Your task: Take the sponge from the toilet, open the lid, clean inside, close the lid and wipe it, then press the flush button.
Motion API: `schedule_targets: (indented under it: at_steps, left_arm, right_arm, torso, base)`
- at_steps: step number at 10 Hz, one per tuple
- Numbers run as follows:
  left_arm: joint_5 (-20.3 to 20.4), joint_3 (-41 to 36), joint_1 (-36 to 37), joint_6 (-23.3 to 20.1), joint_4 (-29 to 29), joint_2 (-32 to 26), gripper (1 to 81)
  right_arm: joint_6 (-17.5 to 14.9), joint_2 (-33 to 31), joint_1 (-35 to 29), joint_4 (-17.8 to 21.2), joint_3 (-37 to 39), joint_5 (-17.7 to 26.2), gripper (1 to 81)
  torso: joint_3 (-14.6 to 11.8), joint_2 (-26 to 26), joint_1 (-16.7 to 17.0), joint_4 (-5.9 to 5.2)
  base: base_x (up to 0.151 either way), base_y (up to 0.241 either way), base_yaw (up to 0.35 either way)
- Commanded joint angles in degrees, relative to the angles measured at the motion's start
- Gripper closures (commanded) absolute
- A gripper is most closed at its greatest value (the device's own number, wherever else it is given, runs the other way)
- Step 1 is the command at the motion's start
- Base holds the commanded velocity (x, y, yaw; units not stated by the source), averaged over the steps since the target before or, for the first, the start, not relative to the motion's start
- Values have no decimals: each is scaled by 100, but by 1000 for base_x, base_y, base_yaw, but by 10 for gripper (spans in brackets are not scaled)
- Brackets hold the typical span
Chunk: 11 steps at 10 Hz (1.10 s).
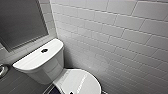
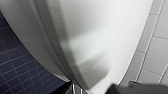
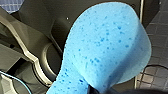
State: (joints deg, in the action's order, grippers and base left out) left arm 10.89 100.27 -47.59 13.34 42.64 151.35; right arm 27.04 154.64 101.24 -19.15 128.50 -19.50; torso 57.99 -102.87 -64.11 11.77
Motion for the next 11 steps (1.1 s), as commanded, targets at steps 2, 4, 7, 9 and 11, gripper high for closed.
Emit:
schedule_targets:
  at_steps: [2, 4, 7, 9, 11]
  left_arm:
    - [-69, -464, 825, -77, -221, -112, 10]
    - [-87, -271, 817, -77, -221, -7, 10]
    - [-87, 46, 826, -77, -256, 186, 10]
    - [-86, 195, 861, -77, -256, 283, 10]
    - [-78, 248, 896, -77, -283, 309, 10]
  right_arm:
    - [-6, -141, 147, -133, -107, 368, 811]
    - [-14, -167, 164, -141, -195, 368, 811]
    - [-6, -220, 173, -133, -239, 360, 811]
    - [-6, -255, 182, -133, -300, 360, 811]
    - [3, -264, 208, -133, -309, 360, 811]
  torso:
    - [2, 0, 0, 0]
    - [2, 0, 0, 0]
    - [2, 0, 0, 0]
    - [2, 0, 0, 0]
    - [2, 0, 0, 0]
  base:
    - [0, 0, 0]
    - [0, 0, 0]
    - [0, 0, 0]
    - [0, 0, 0]
    - [0, 0, 0]
